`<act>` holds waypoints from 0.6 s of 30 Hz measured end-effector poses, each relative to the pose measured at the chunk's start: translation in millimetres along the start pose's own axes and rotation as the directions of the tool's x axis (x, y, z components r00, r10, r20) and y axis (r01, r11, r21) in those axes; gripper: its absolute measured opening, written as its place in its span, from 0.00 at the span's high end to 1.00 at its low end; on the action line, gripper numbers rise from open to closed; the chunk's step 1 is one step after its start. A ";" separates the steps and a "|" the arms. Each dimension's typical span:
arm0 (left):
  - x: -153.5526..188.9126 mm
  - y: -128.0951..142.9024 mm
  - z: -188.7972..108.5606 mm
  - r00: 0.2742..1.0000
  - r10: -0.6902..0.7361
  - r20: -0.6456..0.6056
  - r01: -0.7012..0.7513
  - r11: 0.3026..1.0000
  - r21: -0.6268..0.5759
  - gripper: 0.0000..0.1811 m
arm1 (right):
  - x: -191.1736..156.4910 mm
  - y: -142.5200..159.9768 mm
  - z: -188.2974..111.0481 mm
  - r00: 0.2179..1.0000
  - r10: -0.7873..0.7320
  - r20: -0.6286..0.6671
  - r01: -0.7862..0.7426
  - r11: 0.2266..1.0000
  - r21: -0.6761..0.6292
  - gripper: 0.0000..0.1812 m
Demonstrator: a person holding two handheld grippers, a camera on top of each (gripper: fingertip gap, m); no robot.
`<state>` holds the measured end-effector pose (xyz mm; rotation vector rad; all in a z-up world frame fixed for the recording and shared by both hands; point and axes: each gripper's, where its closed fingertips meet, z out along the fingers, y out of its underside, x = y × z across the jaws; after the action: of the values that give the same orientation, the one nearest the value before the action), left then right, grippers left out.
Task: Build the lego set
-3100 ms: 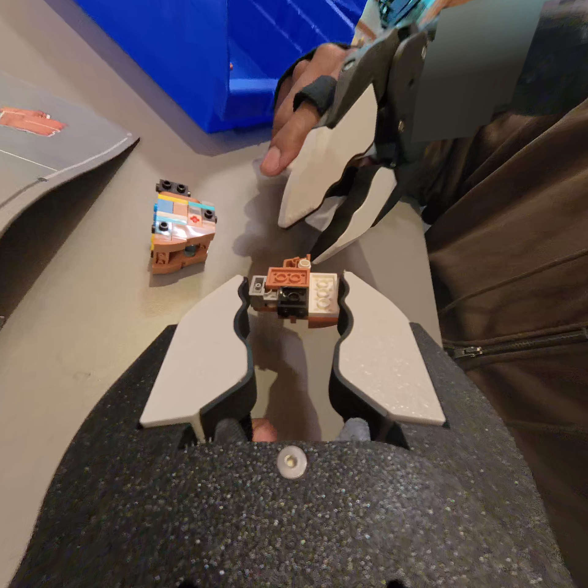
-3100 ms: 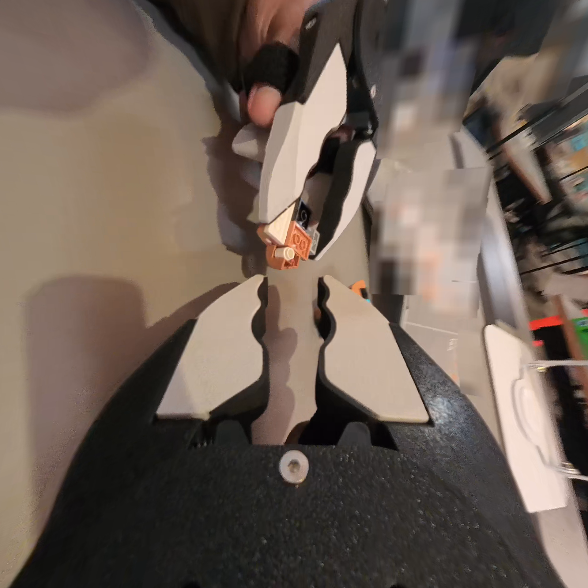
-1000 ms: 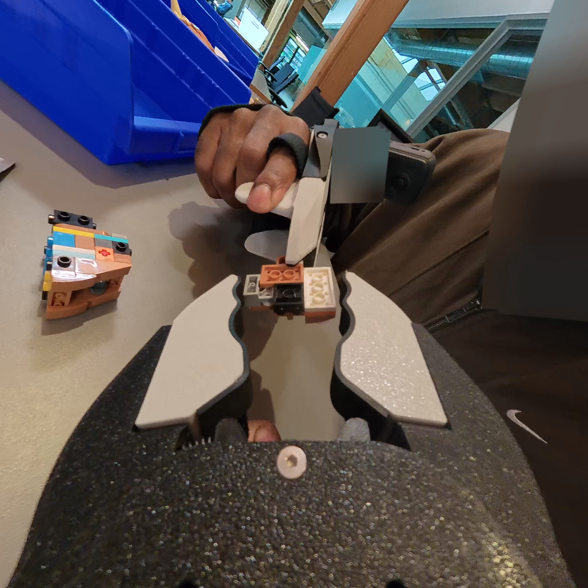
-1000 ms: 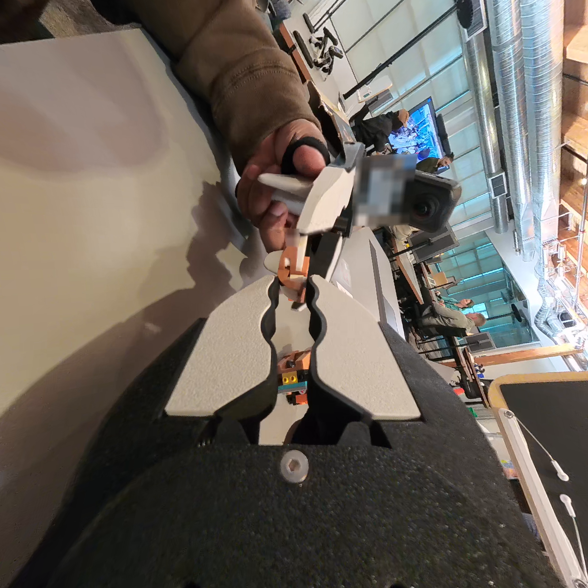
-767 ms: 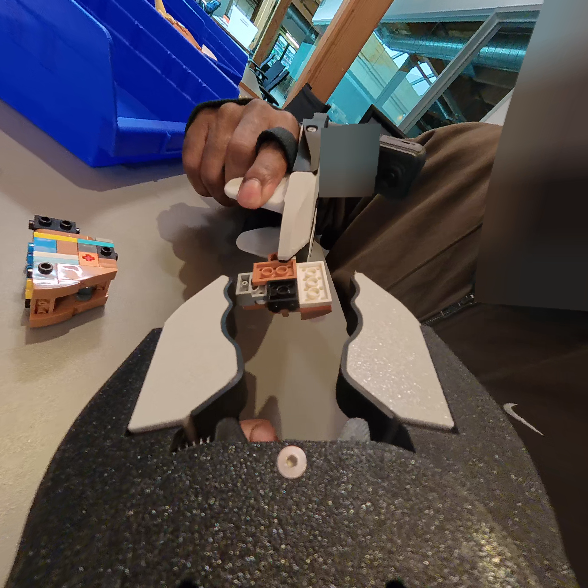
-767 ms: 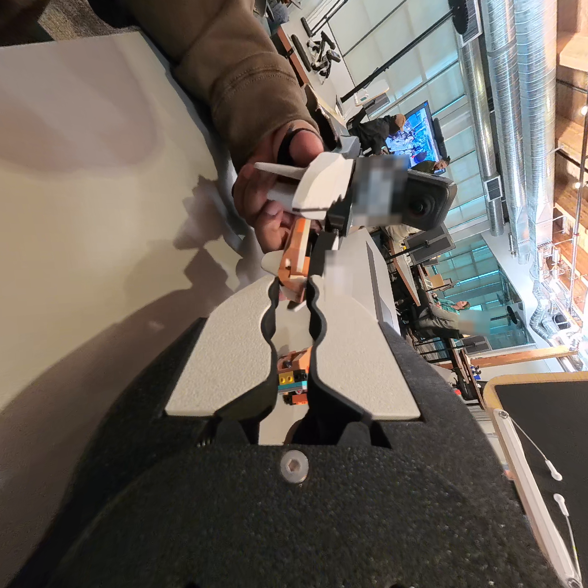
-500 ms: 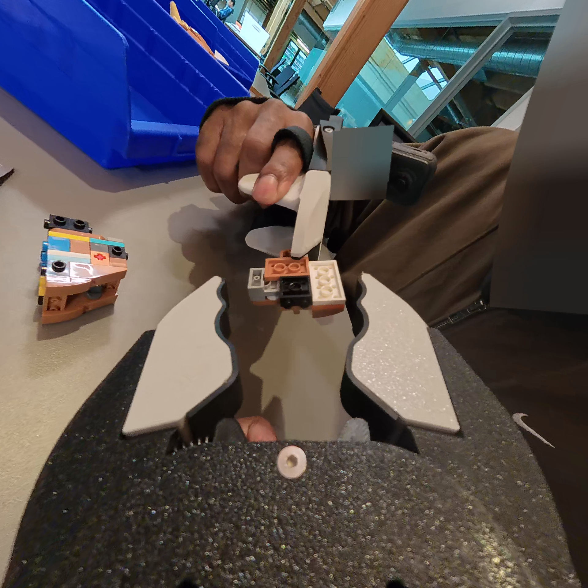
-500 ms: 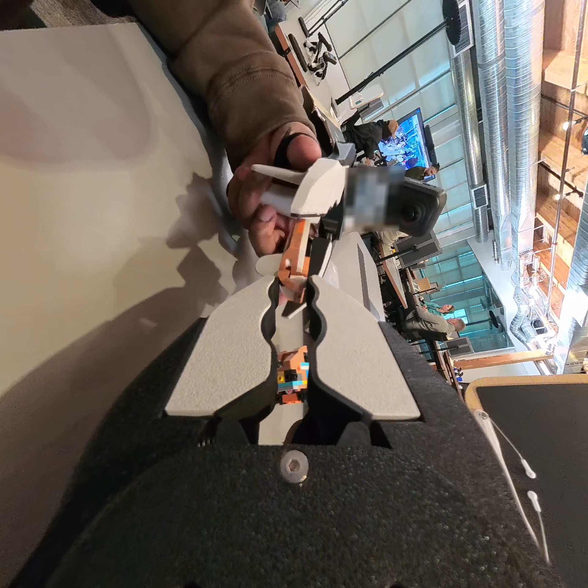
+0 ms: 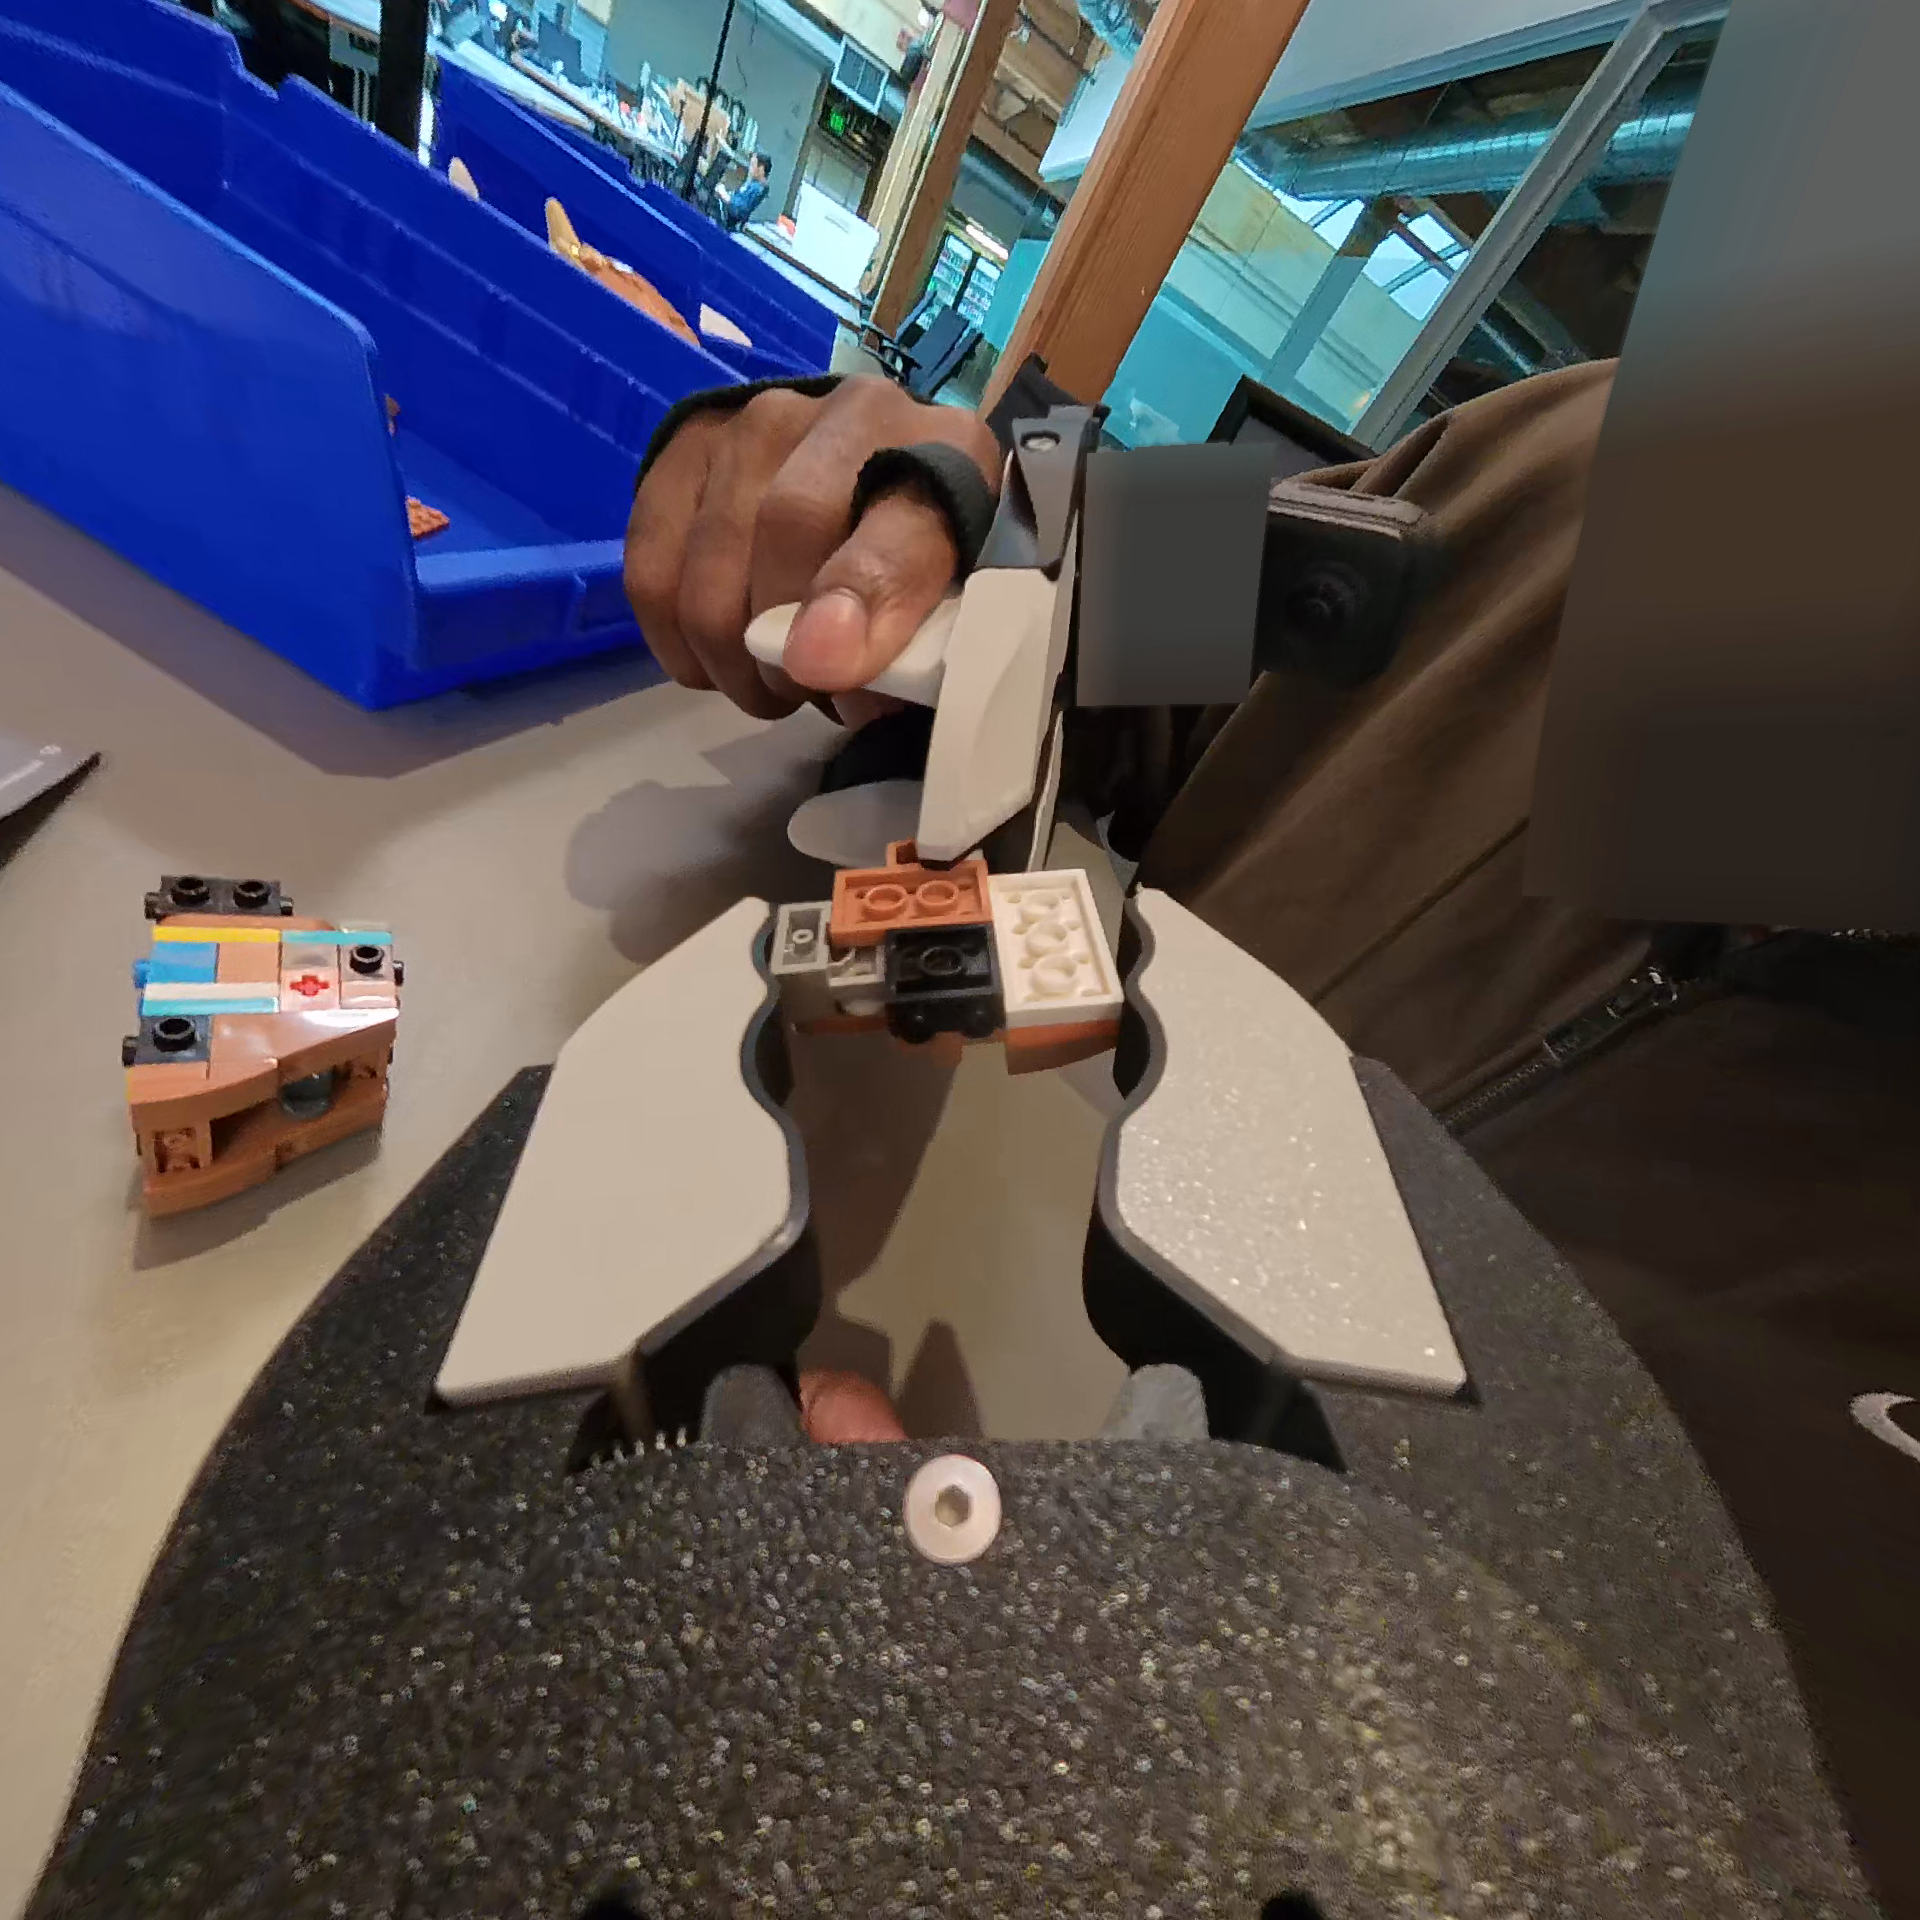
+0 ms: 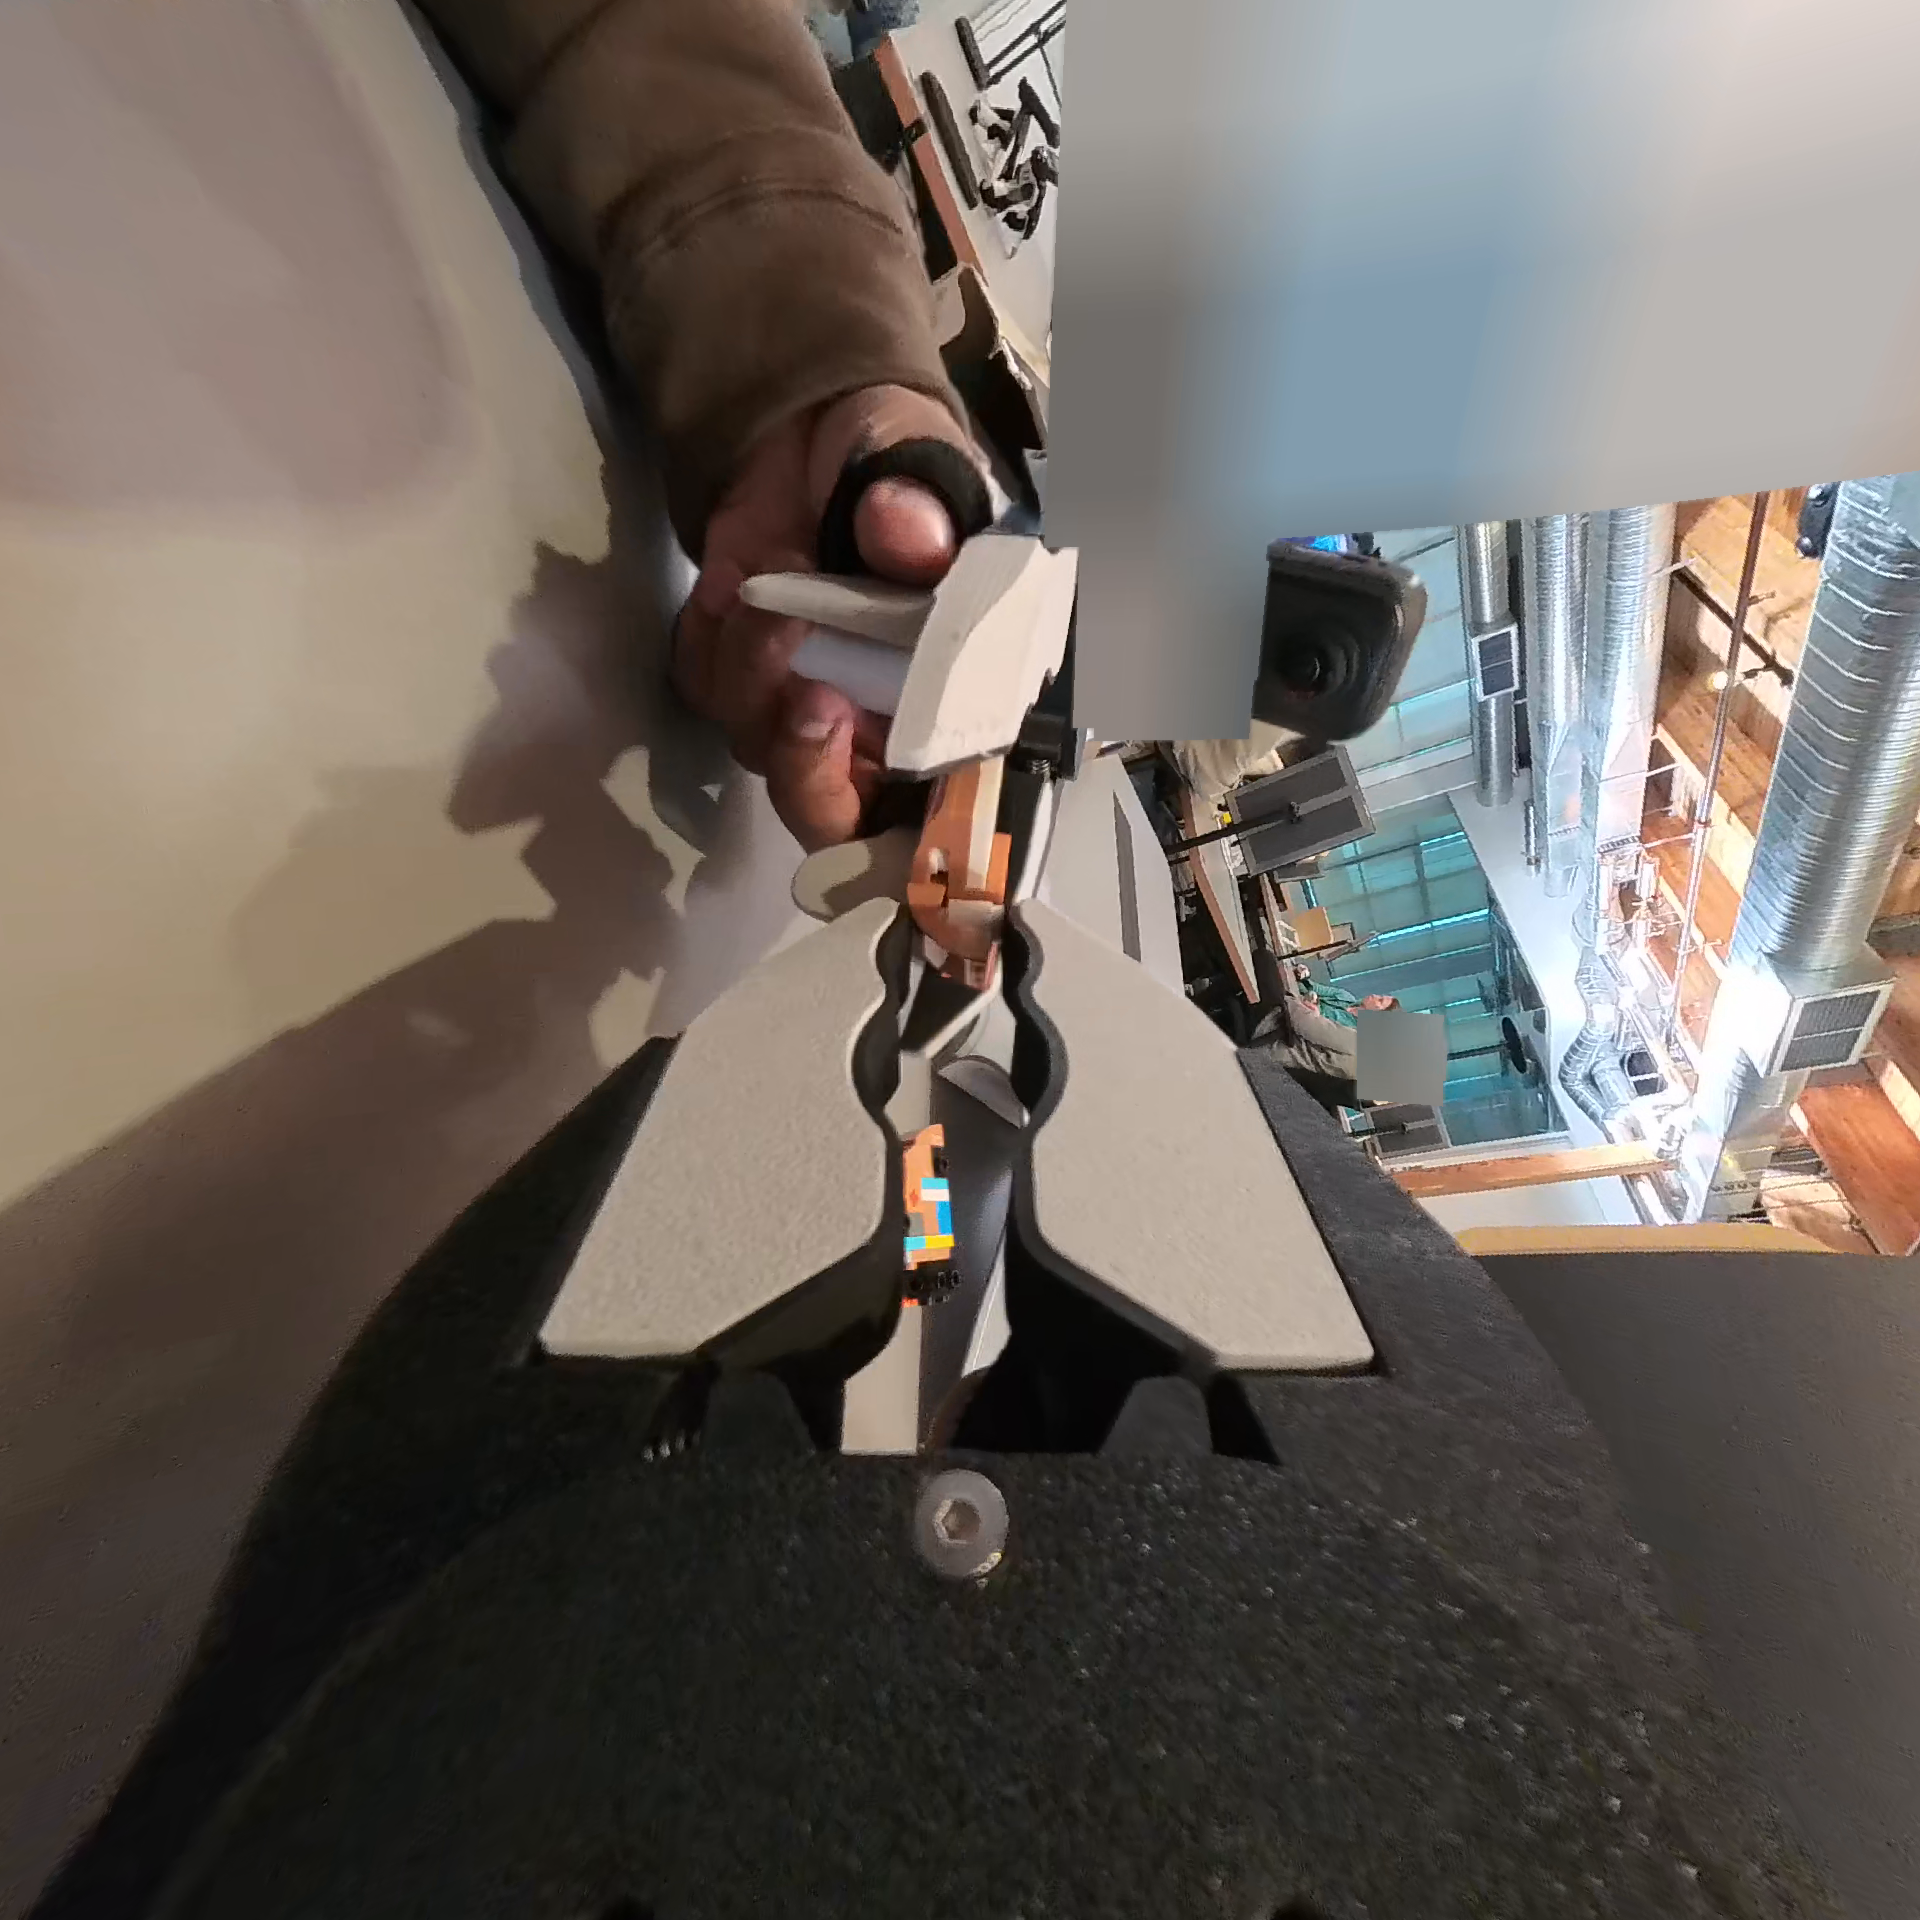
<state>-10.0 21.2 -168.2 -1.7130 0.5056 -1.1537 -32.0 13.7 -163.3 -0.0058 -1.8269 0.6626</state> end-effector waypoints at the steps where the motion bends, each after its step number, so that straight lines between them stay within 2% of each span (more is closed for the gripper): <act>1: 0.2 -1.2 -0.2 1.000 0.012 0.001 -0.012 1.000 0.009 0.66 | 0.9 -0.5 -0.2 1.000 0.003 -0.005 -0.003 1.000 0.000 0.91; 9: 4.4 -8.3 -1.3 0.999 0.039 -0.030 -0.037 0.997 0.065 0.67 | 7.9 -4.8 -1.4 0.998 0.025 -0.056 -0.024 1.000 0.021 0.91; 18: 10.6 -7.1 1.2 0.997 0.049 -0.066 -0.045 0.997 0.066 0.67 | 6.1 -10.5 -4.2 0.999 0.028 -0.029 -0.027 0.998 0.049 0.91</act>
<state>-5.2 16.9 -157.0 -1.6035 0.5413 -1.1847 -27.2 8.6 -152.4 -0.0090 -1.7842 0.7224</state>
